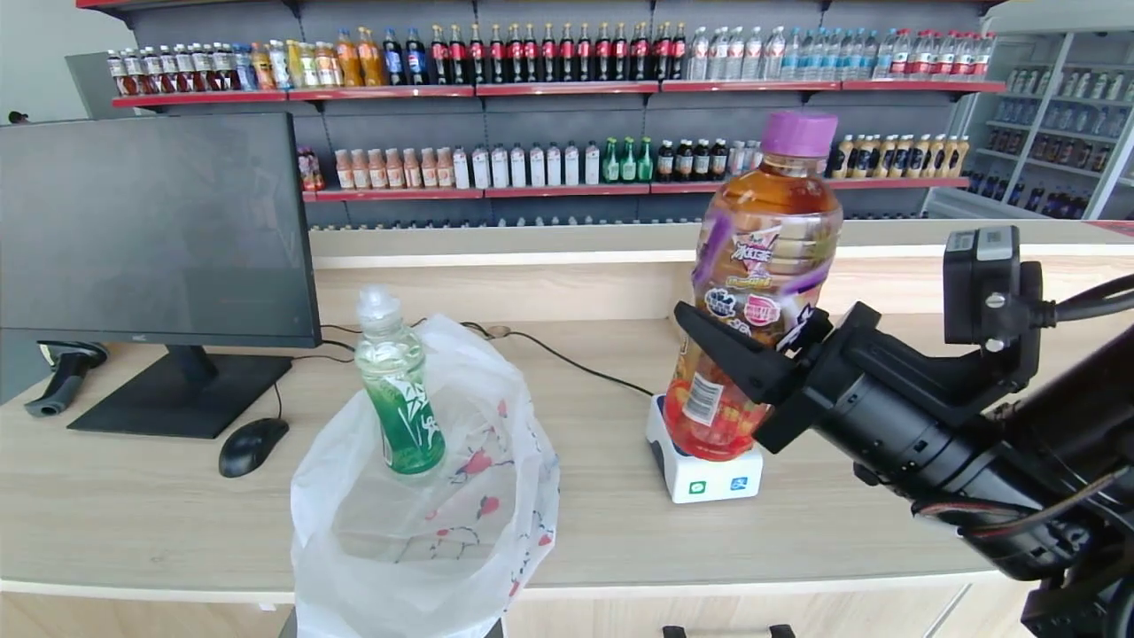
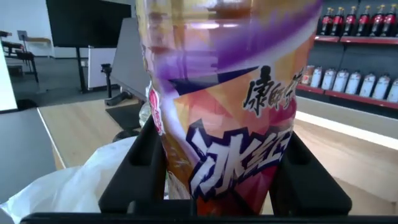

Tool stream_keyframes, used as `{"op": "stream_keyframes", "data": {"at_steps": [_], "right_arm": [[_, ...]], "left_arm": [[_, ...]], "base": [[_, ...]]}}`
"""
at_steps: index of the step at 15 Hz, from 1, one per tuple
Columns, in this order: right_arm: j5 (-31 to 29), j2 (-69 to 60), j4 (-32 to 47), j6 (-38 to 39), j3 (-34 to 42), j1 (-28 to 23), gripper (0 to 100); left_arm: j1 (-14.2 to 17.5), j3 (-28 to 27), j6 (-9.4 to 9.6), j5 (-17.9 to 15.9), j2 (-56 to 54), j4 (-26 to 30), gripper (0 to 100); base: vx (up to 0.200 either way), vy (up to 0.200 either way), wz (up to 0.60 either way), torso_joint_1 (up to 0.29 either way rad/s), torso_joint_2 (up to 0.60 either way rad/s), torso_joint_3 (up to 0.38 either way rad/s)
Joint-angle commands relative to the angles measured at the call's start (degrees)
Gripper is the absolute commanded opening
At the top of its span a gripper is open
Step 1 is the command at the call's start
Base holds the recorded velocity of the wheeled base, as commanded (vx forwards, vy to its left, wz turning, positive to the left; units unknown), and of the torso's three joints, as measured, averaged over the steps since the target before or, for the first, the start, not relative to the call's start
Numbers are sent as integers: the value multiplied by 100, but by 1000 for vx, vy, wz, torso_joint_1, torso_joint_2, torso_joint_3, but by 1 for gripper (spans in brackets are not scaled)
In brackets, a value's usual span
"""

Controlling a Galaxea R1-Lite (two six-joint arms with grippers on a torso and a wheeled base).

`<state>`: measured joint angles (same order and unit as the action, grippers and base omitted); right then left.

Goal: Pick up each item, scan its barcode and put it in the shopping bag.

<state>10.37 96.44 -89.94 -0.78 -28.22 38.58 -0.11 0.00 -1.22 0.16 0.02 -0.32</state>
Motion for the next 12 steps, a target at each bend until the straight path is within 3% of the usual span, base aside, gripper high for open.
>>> {"op": "stream_keyframes", "data": {"at_steps": [1, 4, 8, 12], "right_arm": [[79, 42, -6, -54, -17, 106, 0], [422, 50, -6, -291, 1, 185, 0], [1019, 332, -6, -1302, 45, -35, 0], [1608, 797, -6, -1935, -570, -439, 0]], "left_arm": [[2, 0, -1, 2, -2, -3, 100], [2, 0, -1, 2, -2, -3, 100], [2, 0, -1, 2, -2, -3, 100], [2, 0, -1, 2, -2, -3, 100]], "base": [[0, 0, 0, 0, 0, 0], [0, 0, 0, 0, 0, 0], [0, 0, 0, 0, 0, 0], [0, 0, 0, 0, 0, 0]]}}
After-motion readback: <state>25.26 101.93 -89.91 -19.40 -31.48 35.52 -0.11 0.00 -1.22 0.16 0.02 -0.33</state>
